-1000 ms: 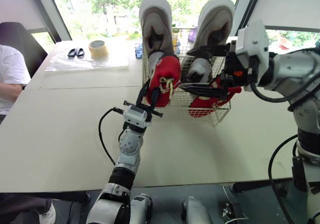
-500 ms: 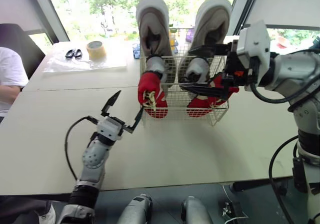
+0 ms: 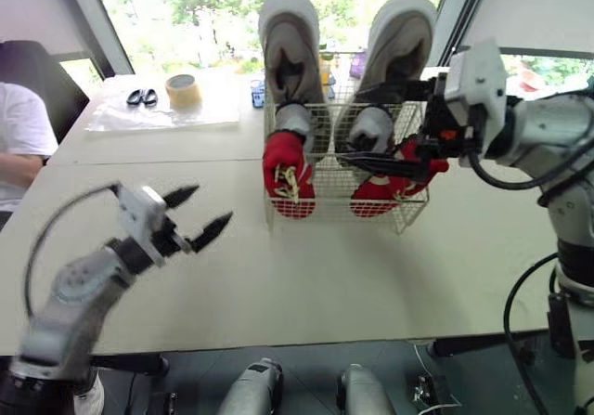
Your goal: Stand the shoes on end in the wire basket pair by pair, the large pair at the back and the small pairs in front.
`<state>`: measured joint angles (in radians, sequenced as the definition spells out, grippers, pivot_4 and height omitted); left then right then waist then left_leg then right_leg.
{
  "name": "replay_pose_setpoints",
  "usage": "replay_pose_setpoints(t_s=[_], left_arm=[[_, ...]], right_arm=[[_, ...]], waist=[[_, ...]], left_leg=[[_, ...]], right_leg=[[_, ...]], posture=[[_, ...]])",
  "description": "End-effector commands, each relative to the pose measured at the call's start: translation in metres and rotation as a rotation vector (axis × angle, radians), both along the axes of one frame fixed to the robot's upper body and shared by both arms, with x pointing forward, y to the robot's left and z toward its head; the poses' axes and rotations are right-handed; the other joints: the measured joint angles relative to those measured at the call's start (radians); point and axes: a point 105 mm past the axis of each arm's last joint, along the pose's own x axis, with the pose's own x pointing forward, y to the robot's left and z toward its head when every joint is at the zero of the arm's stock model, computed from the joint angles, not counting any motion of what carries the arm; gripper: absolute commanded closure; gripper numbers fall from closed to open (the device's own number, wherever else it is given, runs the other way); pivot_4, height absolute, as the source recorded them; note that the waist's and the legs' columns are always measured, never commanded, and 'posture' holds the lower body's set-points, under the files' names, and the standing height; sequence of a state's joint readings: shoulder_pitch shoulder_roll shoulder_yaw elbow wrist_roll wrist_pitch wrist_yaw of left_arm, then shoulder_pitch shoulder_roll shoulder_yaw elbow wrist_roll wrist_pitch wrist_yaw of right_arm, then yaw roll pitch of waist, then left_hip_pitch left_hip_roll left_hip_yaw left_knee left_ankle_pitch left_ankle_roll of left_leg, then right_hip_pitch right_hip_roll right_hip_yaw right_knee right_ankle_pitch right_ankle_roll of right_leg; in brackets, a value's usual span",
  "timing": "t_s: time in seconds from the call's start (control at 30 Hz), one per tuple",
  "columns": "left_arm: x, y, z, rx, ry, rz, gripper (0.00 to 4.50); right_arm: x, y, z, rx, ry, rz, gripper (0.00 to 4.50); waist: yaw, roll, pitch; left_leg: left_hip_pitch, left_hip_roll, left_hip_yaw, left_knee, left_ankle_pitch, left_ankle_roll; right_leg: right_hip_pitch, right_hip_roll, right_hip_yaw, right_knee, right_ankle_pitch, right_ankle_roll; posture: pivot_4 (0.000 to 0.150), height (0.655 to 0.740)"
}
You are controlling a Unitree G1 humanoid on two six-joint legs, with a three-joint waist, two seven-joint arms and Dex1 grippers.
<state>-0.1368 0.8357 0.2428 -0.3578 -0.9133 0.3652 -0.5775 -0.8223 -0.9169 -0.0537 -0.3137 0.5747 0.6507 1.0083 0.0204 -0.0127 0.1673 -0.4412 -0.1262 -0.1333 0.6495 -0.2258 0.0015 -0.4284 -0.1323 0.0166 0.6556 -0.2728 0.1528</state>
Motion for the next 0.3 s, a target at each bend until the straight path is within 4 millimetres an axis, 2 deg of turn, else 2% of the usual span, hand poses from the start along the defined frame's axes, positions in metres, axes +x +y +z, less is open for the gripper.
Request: replay_pose_setpoints(t_s=[0.03, 0.13, 0.3], left_arm=[[-0.015, -0.009, 0.048, -0.011, -0.042, -0.150, 0.04], [-0.020, -0.010, 0.056, 0.035, -0.028, -0.201, 0.04], [-0.028, -0.011, 0.054, 0.110, 0.083, -0.284, 0.04]], right_arm=[[-0.010, -0.029, 0.022, -0.005, -0.054, -0.083, 0.00], [-0.012, -0.046, 0.019, -0.036, -0.023, -0.131, 0.00], [-0.016, -0.078, 0.007, -0.112, 0.043, -0.220, 0.00]], waist=[[-0.005, 0.002, 0.000], [-0.017, 0.005, -0.001], [-0.035, 0.006, 0.000]], left_leg=[[0.000, -0.001, 0.001, 0.000, 0.000, 0.000], [0.003, -0.001, 0.004, -0.003, -0.001, 0.002], [0.003, 0.002, 0.007, -0.005, -0.001, 0.002]], right_leg=[[0.001, -0.001, 0.001, -0.001, 0.000, 0.000], [0.005, -0.001, 0.003, -0.002, 0.000, 0.000], [0.004, 0.000, 0.005, -0.002, 0.000, 0.000]], posture=[[0.150, 0.7400], [0.150, 0.7400], [0.150, 0.7400]])
